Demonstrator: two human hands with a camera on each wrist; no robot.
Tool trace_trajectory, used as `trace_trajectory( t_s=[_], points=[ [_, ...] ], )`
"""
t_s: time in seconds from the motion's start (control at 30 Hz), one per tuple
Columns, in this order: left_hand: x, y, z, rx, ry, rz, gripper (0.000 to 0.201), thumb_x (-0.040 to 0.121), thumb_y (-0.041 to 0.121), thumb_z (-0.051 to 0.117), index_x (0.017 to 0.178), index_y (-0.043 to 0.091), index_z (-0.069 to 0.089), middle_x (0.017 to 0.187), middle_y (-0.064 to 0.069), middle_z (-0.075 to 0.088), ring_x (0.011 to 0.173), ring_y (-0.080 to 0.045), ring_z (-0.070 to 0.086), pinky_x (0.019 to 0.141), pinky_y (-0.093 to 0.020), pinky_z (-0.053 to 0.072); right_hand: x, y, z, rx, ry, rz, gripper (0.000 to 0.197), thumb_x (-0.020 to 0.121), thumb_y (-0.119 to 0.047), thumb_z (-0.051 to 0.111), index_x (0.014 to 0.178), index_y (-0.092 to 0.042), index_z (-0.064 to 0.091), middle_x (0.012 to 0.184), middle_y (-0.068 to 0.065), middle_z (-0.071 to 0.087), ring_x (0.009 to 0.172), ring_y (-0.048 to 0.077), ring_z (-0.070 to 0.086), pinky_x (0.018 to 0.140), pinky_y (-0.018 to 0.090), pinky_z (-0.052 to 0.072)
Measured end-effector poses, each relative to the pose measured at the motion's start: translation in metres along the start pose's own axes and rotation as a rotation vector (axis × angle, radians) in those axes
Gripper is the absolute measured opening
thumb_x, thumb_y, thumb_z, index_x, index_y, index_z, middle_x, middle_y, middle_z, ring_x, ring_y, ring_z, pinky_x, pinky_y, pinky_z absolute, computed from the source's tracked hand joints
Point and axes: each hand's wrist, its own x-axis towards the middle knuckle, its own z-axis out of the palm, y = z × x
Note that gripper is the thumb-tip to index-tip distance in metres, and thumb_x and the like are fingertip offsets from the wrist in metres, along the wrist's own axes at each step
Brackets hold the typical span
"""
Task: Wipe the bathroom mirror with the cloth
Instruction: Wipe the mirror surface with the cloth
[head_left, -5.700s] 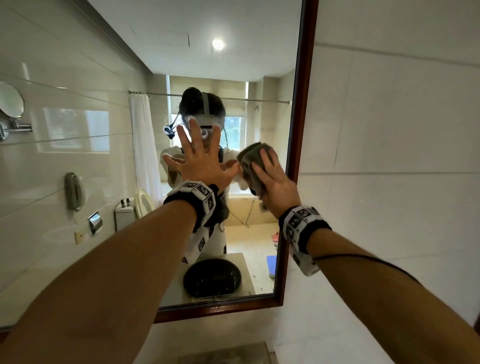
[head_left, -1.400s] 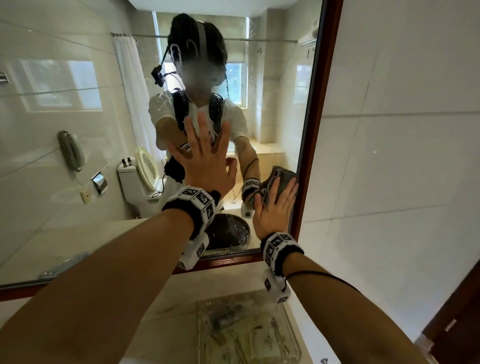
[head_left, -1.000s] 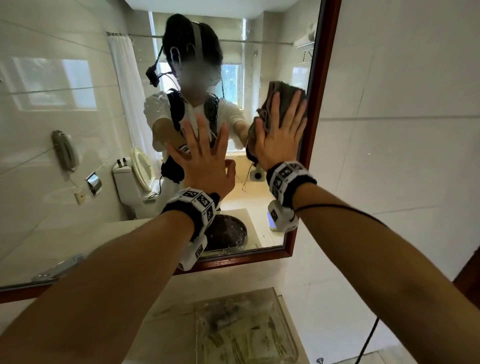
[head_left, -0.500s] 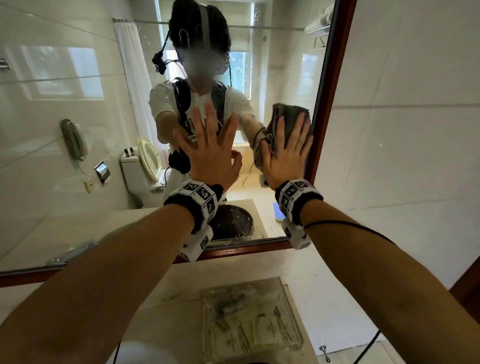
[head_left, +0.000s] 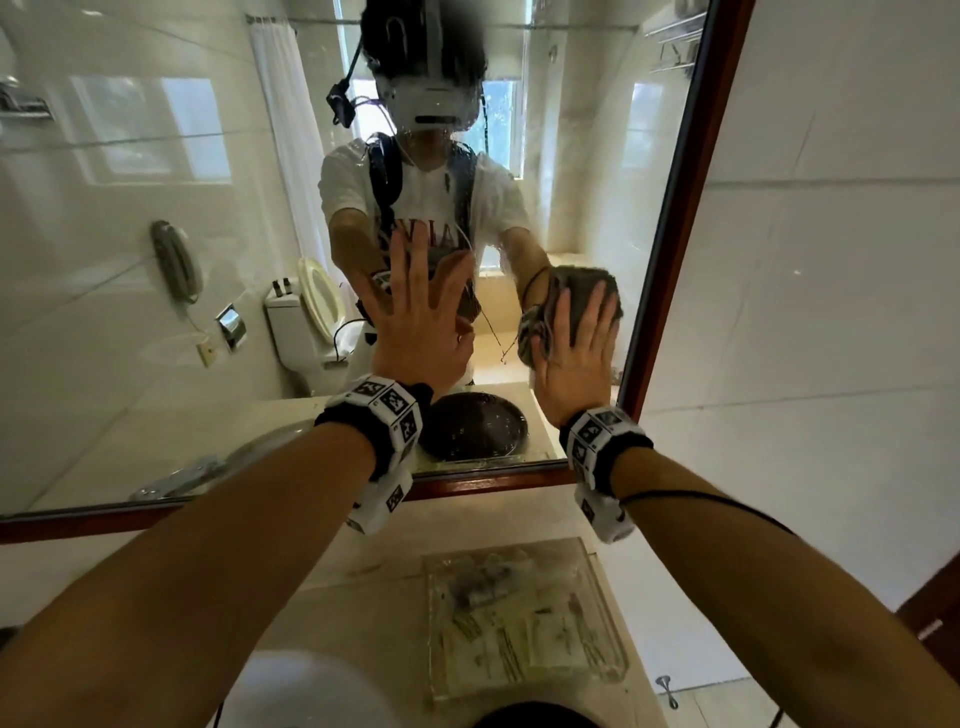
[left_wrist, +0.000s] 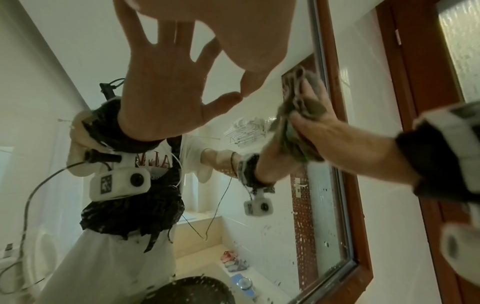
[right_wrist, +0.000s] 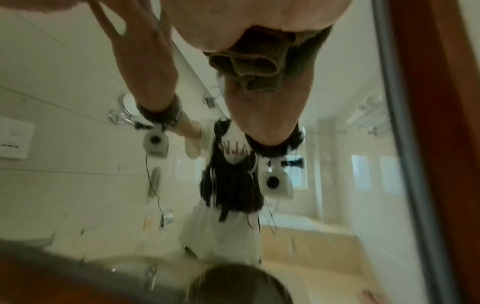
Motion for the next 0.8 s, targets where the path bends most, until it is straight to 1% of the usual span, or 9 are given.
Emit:
trace_trajectory(
  t_s=[0.07,0.13,0.2,0.27,0.37,0.5,0.6,0.73,0.8],
  points=[
    [-0.001,-0.001,-0.001,-0.022,0.010,0.006,0.080,0.078,0.040,0.061,0.149,0.029,0.027,0.159,-0.020,0.006,0.146,-0.041,0.002,0.106,-0.073,0.011,0.035,-0.019,-0.012,-0.001,0.041,-0.100,0.060,0.101,-0.036,0.033,0.153,-0.014,0.013,0.157,0.029,0.010,0.145,0.047,0.006,0.118,0.056,0.003],
    [-0.004,-0.005,-0.002,-0.040,0.010,0.006,0.075,0.081,0.035,0.055,0.150,0.027,0.028,0.159,-0.021,0.007,0.146,-0.040,0.002,0.107,-0.072,0.011,0.067,-0.042,-0.022,-0.013,0.090,-0.194,0.058,0.100,-0.035,0.036,0.153,-0.015,0.021,0.157,0.026,0.016,0.144,0.047,0.011,0.118,0.057,0.007],
    [-0.007,-0.012,-0.005,-0.031,-0.003,-0.006,0.078,0.079,0.033,0.052,0.151,0.026,0.024,0.159,-0.021,0.006,0.146,-0.040,0.000,0.108,-0.071,0.007,0.086,-0.058,-0.026,-0.017,0.138,-0.237,0.056,0.099,-0.034,0.041,0.151,-0.016,0.030,0.156,0.025,0.022,0.143,0.047,0.017,0.117,0.060,0.014],
    [-0.009,-0.019,-0.006,-0.031,-0.031,-0.028,0.086,0.074,0.030,0.056,0.152,0.026,0.019,0.160,-0.020,0.002,0.146,-0.040,-0.003,0.108,-0.072,0.003,0.086,-0.063,-0.025,-0.032,0.152,-0.255,0.054,0.100,-0.034,0.042,0.150,-0.017,0.032,0.155,0.024,0.025,0.143,0.047,0.020,0.116,0.061,0.016],
    [-0.015,-0.028,-0.006,-0.013,-0.043,-0.047,0.090,0.072,0.031,0.062,0.152,0.027,0.019,0.160,-0.019,0.003,0.146,-0.040,-0.002,0.108,-0.071,0.002,0.062,-0.062,-0.012,-0.052,0.098,-0.394,0.052,0.100,-0.034,0.040,0.150,-0.022,0.034,0.156,0.019,0.026,0.143,0.045,0.020,0.115,0.063,0.017],
    [-0.025,-0.027,-0.004,0.004,-0.072,-0.014,0.088,0.073,0.031,0.060,0.151,0.029,0.019,0.160,-0.019,0.002,0.146,-0.041,-0.001,0.105,-0.072,0.000,0.011,-0.048,0.019,-0.066,0.079,-0.530,0.052,0.096,-0.035,0.051,0.147,-0.027,0.040,0.156,0.009,0.021,0.144,0.039,0.019,0.117,0.058,0.011],
    [-0.027,-0.027,-0.007,0.012,-0.086,-0.017,0.084,0.075,0.024,0.056,0.150,0.028,0.019,0.160,-0.019,0.005,0.146,-0.042,0.001,0.104,-0.074,0.003,-0.024,-0.034,0.034,-0.095,0.077,-0.596,0.051,0.094,-0.036,0.055,0.144,-0.030,0.045,0.153,0.006,0.027,0.141,0.035,0.027,0.115,0.055,0.017],
    [-0.025,-0.023,-0.011,0.032,-0.153,-0.036,0.081,0.080,0.032,0.048,0.151,0.029,0.008,0.160,-0.020,0.000,0.145,-0.044,-0.002,0.104,-0.076,0.006,-0.055,-0.013,0.041,-0.181,-0.039,-0.736,0.061,0.092,-0.033,0.058,0.148,-0.030,0.035,0.156,0.004,0.023,0.142,0.033,0.024,0.114,0.054,0.016],
    [-0.024,-0.021,-0.012,0.038,-0.172,-0.040,0.082,0.081,0.036,0.049,0.151,0.029,0.008,0.160,-0.020,-0.003,0.145,-0.044,-0.004,0.104,-0.077,0.006,-0.060,-0.008,0.040,-0.192,-0.062,-0.778,0.064,0.091,-0.028,0.058,0.149,-0.029,0.031,0.156,0.005,0.022,0.142,0.033,0.024,0.115,0.053,0.013]
  ],
)
